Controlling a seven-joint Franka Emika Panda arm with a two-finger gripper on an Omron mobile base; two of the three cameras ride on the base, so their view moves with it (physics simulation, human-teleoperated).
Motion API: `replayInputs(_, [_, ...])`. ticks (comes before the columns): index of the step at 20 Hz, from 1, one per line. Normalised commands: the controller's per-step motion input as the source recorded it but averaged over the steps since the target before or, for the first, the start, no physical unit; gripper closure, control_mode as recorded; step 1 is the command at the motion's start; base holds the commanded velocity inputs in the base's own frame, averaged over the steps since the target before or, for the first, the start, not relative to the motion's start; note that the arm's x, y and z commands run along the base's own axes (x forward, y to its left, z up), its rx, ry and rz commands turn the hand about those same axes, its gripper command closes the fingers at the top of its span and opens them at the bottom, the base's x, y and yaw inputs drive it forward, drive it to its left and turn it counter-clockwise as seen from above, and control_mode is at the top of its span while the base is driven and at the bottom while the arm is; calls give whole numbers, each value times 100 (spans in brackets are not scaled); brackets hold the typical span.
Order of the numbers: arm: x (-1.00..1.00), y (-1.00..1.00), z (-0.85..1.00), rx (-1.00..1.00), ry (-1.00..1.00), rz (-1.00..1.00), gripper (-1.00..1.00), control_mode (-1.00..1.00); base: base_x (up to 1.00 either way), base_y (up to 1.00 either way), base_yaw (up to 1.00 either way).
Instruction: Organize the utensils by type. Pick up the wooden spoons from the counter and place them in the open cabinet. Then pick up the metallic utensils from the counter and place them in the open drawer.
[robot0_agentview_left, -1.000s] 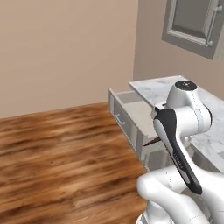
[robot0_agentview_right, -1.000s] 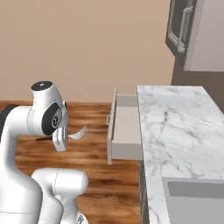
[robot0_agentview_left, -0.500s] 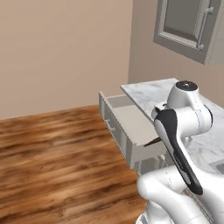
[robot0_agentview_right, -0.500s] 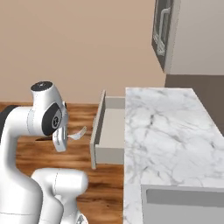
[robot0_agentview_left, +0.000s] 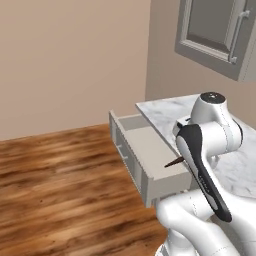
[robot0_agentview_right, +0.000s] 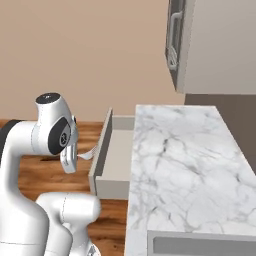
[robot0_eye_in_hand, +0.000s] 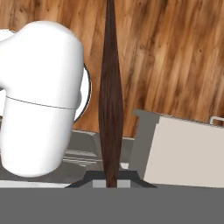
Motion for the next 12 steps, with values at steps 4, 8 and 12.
replayInputs(4, [0,0,0,0,0,0,100,100,44,-26,0])
replayInputs(8, [0,0,0,0,0,0,100,100,39,-28,0])
replayInputs(12, [0,0,0,0,0,0,100,100,41,-33,0])
